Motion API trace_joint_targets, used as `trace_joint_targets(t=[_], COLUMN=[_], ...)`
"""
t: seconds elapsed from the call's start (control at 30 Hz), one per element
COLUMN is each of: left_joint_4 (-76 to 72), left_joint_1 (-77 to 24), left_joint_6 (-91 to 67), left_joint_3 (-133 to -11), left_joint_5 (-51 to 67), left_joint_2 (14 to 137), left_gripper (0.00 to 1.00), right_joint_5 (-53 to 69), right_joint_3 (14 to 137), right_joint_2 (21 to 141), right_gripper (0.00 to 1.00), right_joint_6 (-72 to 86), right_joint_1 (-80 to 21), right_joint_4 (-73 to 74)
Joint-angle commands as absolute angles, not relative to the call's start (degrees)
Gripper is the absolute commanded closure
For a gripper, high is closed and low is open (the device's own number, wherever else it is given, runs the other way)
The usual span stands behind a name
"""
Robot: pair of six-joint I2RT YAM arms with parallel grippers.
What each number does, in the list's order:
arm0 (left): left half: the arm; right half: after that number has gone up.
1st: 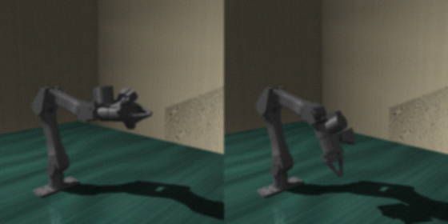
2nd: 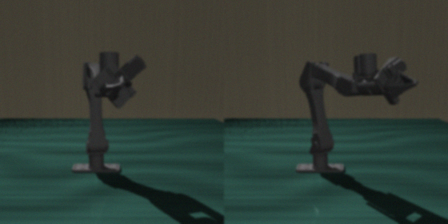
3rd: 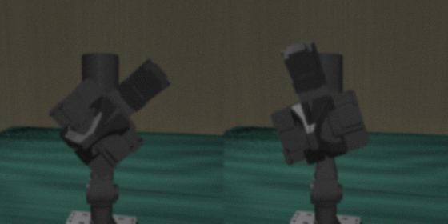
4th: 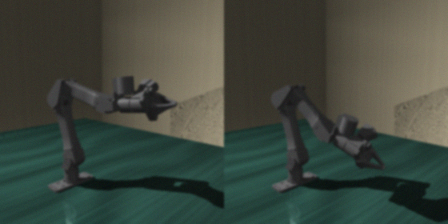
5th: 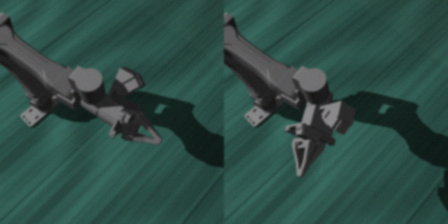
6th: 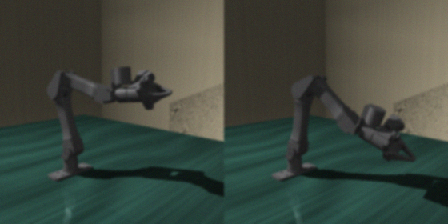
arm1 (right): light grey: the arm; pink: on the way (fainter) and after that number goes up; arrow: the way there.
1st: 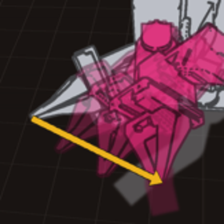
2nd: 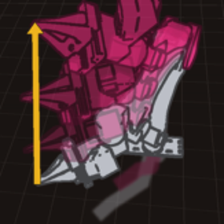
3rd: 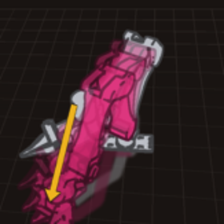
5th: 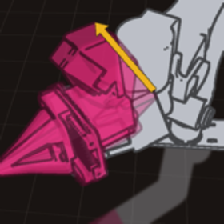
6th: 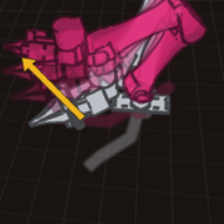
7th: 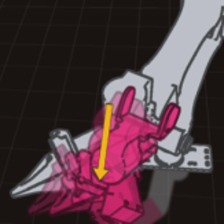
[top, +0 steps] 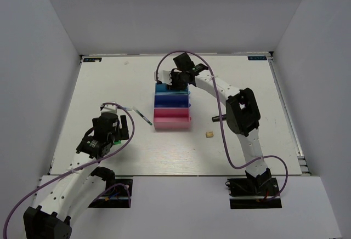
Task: Sort the stationery into containers
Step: Place the pen at the corner of the board.
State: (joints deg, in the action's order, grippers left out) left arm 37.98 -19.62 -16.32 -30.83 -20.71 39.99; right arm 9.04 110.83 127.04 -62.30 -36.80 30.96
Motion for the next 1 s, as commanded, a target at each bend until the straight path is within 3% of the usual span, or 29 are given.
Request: trace_joint_targets(t=[0.0, 0.23, 0.3, 0.33, 0.37, 0.4, 0.5, 0.53, 0.57, 0.67, 0.7, 0.8, 0.97], left_joint_4=[38.2, 37.8, 37.5, 37.3, 37.1, 36.7, 37.0, 36.8, 36.5, 37.0, 37.3, 39.6, 40.7], left_joint_1=[-19.4, -19.5, -19.3, -19.1, -18.0, -17.3, -14.2, -13.6, -12.1, -8.5, -7.8, -6.9, -6.8], left_joint_6=[-15.8, -15.9, -15.9, -16.1, -16.1, -16.8, -19.7, -20.3, -20.9, -24.5, -25.7, -27.9, -28.5], left_joint_3=[-33.0, -32.7, -32.7, -32.7, -32.7, -33.0, -34.3, -34.5, -35.2, -38.1, -38.9, -43.1, -43.4], left_joint_5=[-21.2, -21.4, -21.4, -21.0, -19.8, -19.3, -16.7, -14.6, -13.5, -10.5, -10.1, -9.2, -7.9], left_joint_2=[40.2, 41.0, 42.0, 42.4, 42.6, 43.9, 46.9, 47.5, 49.1, 54.9, 56.2, 62.5, 64.4], left_gripper=[0.08, 0.09, 0.17, 0.22, 0.31, 0.54, 0.96, 0.98, 0.98, 0.74, 0.51, 0.29, 0.23], right_joint_5=[9.1, 9.6, 10.3, 10.7, 10.9, 12.2, 13.9, 14.1, 14.2, 13.2, 13.0, 16.6, 26.1], right_joint_3=[110.1, 109.1, 108.8, 108.5, 107.7, 107.1, 101.2, 96.1, 94.3, 87.8, 85.5, 78.4, 63.6], right_joint_2=[125.9, 123.4, 121.9, 120.2, 119.2, 115.4, 107.9, 106.1, 104.6, 97.1, 96.2, 91.9, 83.8], right_gripper=[0.51, 0.51, 0.62, 0.84, 0.93, 1.0, 1.0, 0.93, 0.81, 0.49, 0.46, 0.43, 0.41], right_joint_6=[-62.1, -59.9, -57.0, -54.7, -52.1, -51.3, -48.7, -48.3, -48.3, -51.7, -52.8, -61.7, -84.5], right_joint_1=[-37.4, -37.2, -37.1, -36.9, -36.8, -36.7, -35.3, -34.5, -33.7, -30.8, -29.1, -23.1, -14.9], right_joint_4=[29.8, 30.1, 30.3, 30.2, 30.7, 31.4, 31.9, 31.6, 31.6, 35.0, 37.7, 45.0, 52.4])
